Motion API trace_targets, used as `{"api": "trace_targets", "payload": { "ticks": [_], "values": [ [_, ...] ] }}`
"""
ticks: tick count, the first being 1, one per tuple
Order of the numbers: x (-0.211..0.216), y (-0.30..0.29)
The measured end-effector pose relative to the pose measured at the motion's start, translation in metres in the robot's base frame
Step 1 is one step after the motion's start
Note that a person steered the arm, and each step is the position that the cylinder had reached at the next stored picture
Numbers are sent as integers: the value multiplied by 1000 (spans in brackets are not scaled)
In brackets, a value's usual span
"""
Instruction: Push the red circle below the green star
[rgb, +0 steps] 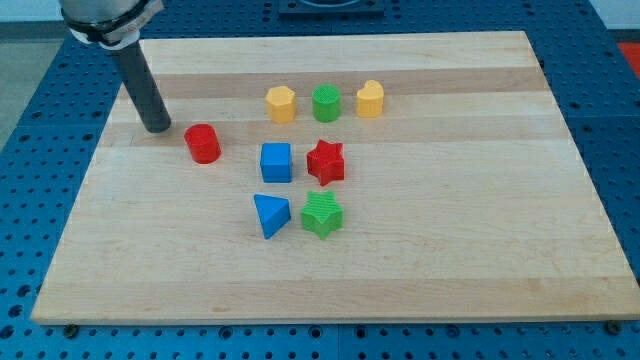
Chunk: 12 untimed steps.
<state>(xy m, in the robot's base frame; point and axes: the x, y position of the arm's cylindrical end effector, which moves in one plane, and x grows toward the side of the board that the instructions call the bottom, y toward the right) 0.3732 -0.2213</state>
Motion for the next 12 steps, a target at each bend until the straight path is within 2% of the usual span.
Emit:
{"api": "trace_targets", "payload": {
  "ticks": [1,3,4,7,8,9,10,11,12],
  "values": [
    [1,29],
    [0,50],
    [23,59],
    [147,60],
    [152,59],
    [159,18],
    [203,-1],
    [229,2],
    [216,28]
  ]
}}
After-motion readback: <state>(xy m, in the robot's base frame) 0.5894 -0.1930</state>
